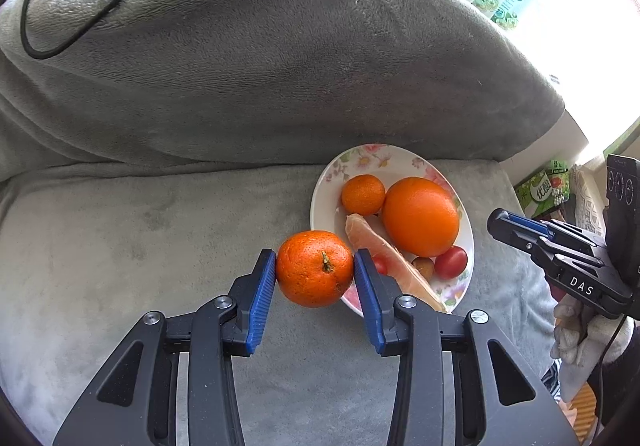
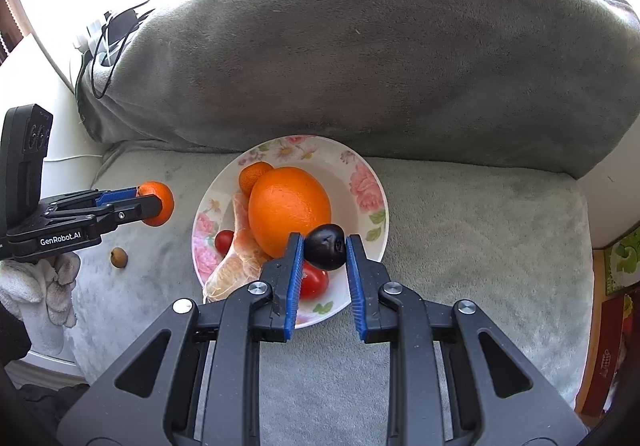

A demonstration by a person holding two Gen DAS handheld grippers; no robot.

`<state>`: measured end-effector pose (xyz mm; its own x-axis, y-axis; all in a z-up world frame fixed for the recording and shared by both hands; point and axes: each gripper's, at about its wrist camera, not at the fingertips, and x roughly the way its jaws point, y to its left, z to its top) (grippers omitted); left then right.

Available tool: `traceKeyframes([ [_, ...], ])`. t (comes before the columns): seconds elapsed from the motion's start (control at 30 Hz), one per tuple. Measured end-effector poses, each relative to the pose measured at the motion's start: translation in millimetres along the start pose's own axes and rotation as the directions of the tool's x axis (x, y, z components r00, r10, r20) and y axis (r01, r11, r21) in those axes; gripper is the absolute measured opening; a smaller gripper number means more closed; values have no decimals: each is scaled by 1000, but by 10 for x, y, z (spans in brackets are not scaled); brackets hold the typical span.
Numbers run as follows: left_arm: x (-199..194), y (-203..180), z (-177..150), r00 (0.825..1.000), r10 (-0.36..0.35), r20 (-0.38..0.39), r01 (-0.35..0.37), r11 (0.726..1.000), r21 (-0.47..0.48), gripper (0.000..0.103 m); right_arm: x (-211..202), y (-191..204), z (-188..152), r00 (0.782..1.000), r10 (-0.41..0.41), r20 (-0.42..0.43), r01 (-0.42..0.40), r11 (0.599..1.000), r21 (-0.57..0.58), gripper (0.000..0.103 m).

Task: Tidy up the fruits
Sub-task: 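Carry the tangerine in the left gripper and olive in the right gripper over the plate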

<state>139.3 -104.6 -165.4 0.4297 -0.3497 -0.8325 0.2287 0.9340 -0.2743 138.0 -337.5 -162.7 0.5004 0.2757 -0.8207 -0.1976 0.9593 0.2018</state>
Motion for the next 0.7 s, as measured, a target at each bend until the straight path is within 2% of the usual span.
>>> traceKeyframes([
  [0.7, 179, -211, 139, 999, -21, -36, 22, 998, 51, 39, 189, -104, 77, 1000, -13, -28, 14, 1000, 27, 23],
])
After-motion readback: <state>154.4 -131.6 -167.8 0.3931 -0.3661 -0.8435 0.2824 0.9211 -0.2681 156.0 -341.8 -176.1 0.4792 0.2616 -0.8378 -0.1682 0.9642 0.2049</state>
